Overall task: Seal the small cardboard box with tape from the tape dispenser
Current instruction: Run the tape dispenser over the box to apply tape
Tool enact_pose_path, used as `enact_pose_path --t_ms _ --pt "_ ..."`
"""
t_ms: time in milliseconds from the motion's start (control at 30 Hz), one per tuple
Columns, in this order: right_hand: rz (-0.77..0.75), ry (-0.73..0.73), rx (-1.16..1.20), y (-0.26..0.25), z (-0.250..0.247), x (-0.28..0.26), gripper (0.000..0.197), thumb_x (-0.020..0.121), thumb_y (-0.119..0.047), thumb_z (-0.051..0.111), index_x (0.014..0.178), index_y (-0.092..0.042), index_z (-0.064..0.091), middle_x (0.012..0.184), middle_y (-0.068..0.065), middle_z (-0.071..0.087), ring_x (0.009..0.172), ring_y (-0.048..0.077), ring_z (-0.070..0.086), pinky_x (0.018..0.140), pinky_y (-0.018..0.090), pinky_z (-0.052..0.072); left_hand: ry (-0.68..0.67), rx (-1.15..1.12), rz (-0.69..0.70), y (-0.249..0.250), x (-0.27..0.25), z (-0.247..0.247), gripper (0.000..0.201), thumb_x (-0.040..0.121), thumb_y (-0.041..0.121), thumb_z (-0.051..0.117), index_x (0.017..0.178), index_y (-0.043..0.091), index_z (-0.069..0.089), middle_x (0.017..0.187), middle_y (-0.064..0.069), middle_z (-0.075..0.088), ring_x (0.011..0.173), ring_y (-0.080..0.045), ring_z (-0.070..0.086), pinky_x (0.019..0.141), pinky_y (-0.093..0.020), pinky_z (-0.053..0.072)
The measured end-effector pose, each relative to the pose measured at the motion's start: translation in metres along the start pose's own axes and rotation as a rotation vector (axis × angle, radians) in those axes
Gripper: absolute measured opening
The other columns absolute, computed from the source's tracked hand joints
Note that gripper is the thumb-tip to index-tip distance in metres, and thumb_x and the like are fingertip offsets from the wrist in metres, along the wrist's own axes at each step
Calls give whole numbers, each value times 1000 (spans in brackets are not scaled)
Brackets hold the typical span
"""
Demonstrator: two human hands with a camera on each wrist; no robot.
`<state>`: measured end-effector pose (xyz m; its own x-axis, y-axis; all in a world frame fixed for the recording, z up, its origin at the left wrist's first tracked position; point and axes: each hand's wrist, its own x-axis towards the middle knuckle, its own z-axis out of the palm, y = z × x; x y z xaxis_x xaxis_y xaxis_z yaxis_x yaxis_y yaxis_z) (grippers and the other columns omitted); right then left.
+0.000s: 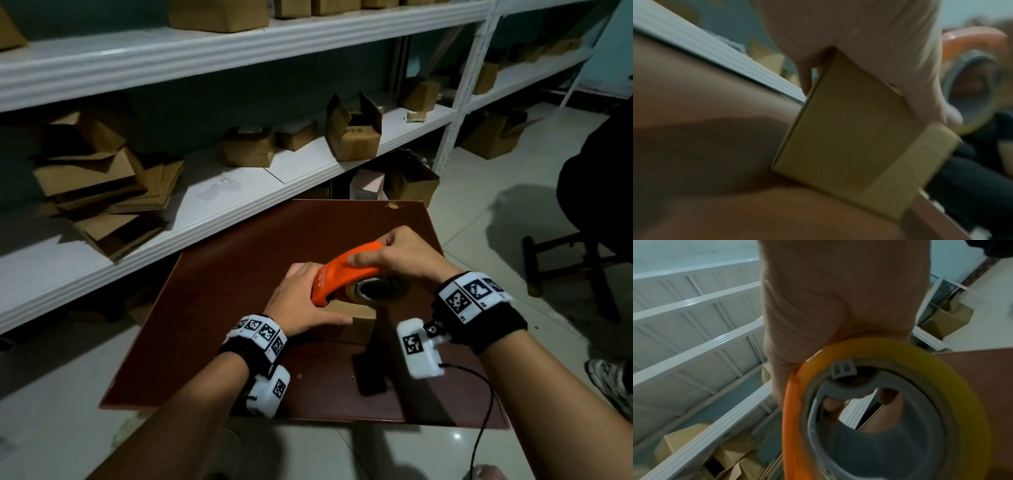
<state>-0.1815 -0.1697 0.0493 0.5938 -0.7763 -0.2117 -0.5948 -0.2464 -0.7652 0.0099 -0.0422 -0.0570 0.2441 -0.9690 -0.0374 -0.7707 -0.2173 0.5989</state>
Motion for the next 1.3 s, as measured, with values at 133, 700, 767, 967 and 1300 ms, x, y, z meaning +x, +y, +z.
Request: enact_pose_path --t_ms 133,700,767,967,1300 --pt "8 31 17 3 -2 1 42 64 -54 90 70 -15 74 61 -2 67 64 16 62 65 34 47 -16 55 96 -11 7 -4 104 46 87 83 134 40 53 114 23 51 114 -9 47 100 -47 51" --pt "19 -161 70 12 -31 -3 74 49 -60 88 88 2 78 90 22 77 77 25 68 81 42 53 -24 80 142 -15 7 -6 108 51 87 81 143 36 54 117 21 53 110 -7 48 98 -42 51" --pt "19 -163 74 13 -34 -4 82 43 -63 87 91 3 78 91 21 77 79 26 70 88 46 56 -26 80 143 -15 7 -6 109 52 86 81 144 36 53 118 21 53 111 -7 48 99 -43 51" --pt "36 -146 91 21 -49 -8 74 52 -57 89 91 5 78 90 24 76 76 25 69 81 40 53 -21 73 145 -20 10 -3 111 48 88 79 144 38 52 121 22 52 115 -7 48 102 -46 50" --pt "43 -122 91 22 -52 -15 52 64 -48 88 82 0 78 79 19 76 67 21 67 76 36 51 -11 70 152 -20 10 -2 104 48 85 83 138 38 56 116 23 52 111 -7 49 100 -43 50"
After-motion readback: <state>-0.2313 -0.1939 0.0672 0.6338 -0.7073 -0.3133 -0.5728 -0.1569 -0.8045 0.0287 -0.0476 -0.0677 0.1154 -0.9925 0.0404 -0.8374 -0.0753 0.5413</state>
